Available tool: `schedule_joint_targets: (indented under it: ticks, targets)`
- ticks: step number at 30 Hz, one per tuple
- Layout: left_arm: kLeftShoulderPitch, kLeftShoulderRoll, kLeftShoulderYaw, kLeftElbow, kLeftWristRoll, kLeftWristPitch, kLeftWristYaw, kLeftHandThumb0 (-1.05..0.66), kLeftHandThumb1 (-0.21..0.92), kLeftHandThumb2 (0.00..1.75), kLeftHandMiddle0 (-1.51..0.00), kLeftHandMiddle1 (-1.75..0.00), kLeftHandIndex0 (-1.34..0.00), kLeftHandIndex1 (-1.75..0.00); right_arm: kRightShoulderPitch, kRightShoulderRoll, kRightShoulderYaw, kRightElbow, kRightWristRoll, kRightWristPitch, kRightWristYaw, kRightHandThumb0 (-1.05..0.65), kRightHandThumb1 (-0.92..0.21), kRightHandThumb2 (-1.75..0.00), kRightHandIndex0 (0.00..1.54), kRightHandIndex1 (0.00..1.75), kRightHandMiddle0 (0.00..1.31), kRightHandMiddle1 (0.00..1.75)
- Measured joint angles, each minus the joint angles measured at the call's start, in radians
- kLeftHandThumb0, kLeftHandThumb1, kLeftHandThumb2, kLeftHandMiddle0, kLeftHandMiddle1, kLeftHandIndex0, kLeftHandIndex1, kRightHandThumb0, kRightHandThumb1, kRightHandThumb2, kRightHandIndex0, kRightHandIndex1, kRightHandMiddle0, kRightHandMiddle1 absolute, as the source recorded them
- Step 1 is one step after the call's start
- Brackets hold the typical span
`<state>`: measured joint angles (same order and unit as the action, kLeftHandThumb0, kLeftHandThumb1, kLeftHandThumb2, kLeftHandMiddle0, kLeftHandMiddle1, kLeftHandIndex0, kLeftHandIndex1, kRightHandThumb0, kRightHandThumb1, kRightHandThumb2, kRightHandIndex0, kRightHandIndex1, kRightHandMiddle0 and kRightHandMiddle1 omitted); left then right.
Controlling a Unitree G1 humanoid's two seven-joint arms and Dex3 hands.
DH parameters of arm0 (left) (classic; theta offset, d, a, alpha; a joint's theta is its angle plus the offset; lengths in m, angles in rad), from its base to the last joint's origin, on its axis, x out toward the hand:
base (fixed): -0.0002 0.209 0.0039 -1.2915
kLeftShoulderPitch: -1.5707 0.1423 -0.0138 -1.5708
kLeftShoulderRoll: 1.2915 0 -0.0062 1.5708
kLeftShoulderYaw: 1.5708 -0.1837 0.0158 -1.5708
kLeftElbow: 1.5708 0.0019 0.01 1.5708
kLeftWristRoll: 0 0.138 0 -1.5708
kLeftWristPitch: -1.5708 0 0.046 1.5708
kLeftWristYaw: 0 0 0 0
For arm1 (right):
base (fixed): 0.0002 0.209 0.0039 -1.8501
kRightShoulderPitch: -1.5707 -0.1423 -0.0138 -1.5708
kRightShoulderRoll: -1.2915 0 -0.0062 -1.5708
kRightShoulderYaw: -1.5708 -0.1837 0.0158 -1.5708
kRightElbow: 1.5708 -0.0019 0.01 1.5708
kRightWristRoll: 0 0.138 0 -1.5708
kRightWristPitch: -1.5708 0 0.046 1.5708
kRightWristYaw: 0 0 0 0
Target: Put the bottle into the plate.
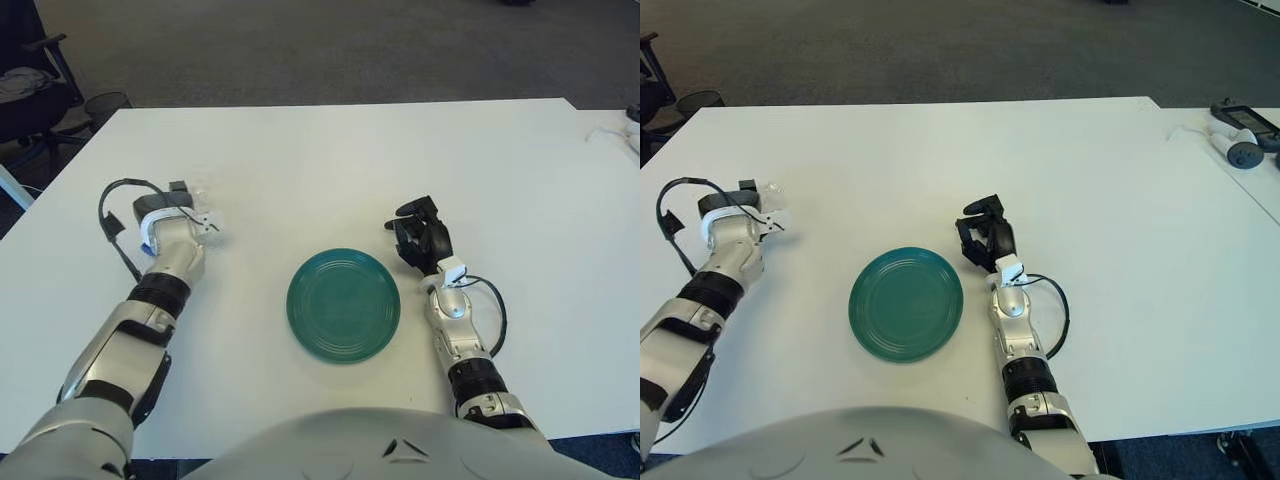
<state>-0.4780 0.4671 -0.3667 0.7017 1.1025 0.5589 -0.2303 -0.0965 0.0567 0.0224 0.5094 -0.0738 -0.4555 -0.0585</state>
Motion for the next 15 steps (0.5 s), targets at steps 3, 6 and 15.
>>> schedule_joint_targets:
  ticks: [3, 6, 15]
  targets:
    - [-0.008, 0.003, -0.019, 0.015, -0.002, 0.001, 0.000, -0.96, 0.92, 0.57, -1.21, -1.75, -0.93, -1.74, 0.000, -0.001, 0.000, 0.002, 0.000, 0.000, 0.000, -0.34, -0.92, -0.52, 0.40, 1.20, 0.18, 1.75]
    - [-0.010, 0.002, -0.035, 0.016, -0.002, 0.018, 0.000, -0.82, 0.89, 0.45, -1.07, -1.75, -0.69, -1.72, 0.000, -0.001, 0.000, 0.002, 0.000, 0.000, 0.000, -0.34, -0.92, -0.52, 0.40, 1.20, 0.18, 1.75]
    - [-0.048, -0.045, -0.060, 0.105, -0.005, 0.092, 0.091, -0.46, 0.47, 1.00, -1.07, -1.75, -0.62, -1.58, -0.001, -0.002, 0.001, 0.001, 0.004, 0.000, 0.000, -0.34, -0.92, -0.52, 0.39, 1.19, 0.18, 1.75]
